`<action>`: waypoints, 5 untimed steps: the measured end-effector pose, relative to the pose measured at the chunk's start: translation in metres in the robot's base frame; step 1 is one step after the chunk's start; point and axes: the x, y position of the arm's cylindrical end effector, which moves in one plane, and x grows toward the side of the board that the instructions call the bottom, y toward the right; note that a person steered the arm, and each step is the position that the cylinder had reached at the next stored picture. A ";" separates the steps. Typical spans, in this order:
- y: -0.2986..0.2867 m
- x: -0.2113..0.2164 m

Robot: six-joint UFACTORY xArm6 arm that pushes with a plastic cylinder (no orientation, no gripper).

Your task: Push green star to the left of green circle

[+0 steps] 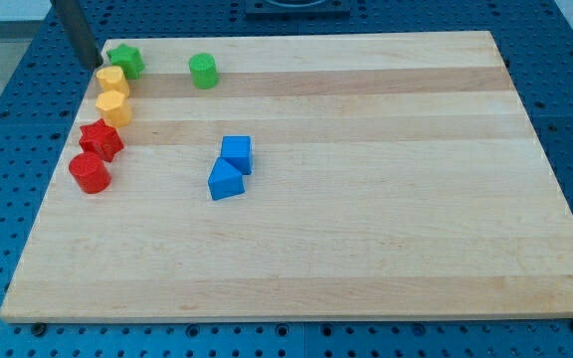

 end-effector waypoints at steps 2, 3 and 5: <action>0.061 -0.001; 0.094 -0.001; 0.143 0.016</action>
